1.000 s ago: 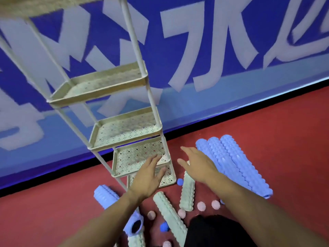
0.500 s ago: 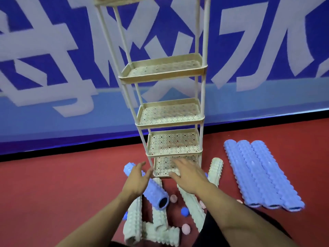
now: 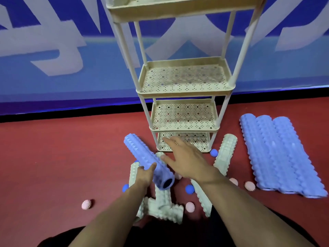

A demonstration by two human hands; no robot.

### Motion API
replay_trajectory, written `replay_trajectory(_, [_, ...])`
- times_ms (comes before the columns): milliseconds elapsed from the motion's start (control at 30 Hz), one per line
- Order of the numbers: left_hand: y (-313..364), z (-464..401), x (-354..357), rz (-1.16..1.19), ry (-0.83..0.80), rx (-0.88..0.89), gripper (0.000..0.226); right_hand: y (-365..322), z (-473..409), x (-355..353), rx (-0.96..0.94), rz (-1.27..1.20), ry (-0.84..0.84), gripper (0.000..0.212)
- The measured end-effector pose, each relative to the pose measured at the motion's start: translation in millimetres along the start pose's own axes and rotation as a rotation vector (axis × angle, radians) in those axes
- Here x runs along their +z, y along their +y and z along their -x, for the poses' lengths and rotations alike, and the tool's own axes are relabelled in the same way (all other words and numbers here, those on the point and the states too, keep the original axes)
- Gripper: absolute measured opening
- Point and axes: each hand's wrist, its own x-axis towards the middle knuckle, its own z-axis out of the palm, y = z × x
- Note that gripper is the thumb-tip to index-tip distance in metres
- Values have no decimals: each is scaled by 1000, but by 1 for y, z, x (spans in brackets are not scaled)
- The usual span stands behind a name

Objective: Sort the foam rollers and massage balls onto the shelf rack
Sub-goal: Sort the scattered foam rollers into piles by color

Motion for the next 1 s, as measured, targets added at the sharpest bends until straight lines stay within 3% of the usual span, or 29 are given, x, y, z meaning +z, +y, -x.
replay_trajectory(100, [-8, -28, 15, 52, -16, -77, 57, 4, -14, -4, 7, -51, 30, 63])
replay_trajectory(167, [-12, -43, 30, 49, -134, -81, 21, 8, -22, -6, 22, -97, 52, 62])
replay_trajectory(200, [-11, -53, 36, 48, -266, -112, 29, 9, -25, -5, 25, -107, 58, 61])
replay_trajectory(233, [-17, -70, 42, 28, -334, -187, 59, 11, -27, -4, 28, -113, 59, 61])
replay_trajectory(267, [-20, -78, 44, 78, -284, -272, 70, 13, -29, -2, 32, -120, 55, 61])
replay_trajectory(367, [-14, -58, 47, 78, -100, -262, 42, 20, -34, 1, 57, -137, 42, 62])
replay_trajectory(467, [-5, -51, 59, 100, -117, -291, 32, 23, -37, 1, 86, -139, 8, 63])
replay_trajectory(567, [-8, -66, 63, 175, -188, -348, 46, 22, -37, 0, 97, -131, -18, 63])
replay_trajectory(833, [-38, -112, 61, 357, -58, -344, 83, 22, -36, -2, 77, -140, -6, 62])
replay_trajectory(1000, [0, -63, 51, 415, -40, -291, 66, 19, -32, -11, 68, -136, -2, 63])
